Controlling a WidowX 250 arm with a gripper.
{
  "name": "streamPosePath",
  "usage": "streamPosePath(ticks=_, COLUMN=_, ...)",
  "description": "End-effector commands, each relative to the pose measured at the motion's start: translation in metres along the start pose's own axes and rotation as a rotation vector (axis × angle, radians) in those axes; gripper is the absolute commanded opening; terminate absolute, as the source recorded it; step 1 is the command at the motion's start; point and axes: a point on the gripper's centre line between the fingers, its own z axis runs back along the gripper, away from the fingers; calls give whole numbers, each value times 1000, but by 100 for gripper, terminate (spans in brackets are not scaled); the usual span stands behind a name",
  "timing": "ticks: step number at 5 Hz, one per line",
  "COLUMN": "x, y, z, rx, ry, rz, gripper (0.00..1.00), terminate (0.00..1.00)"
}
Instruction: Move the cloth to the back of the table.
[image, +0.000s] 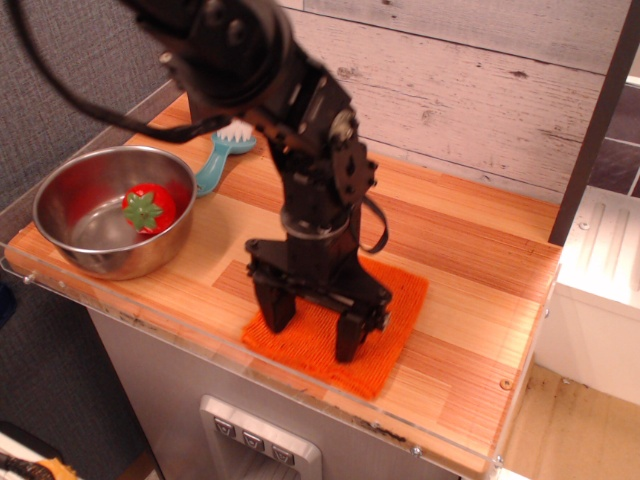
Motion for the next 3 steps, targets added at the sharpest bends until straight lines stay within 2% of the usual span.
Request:
streamPosePath(ticks=1, x=42, y=-11, z=-36, rx=5, ry=57, rz=-35, gripper=100, terminate=0)
streamPosePath(ticks=3, x=84, y=-25, z=-41, rx=-9, ry=47, rz=-42, gripper=100, terminate=0)
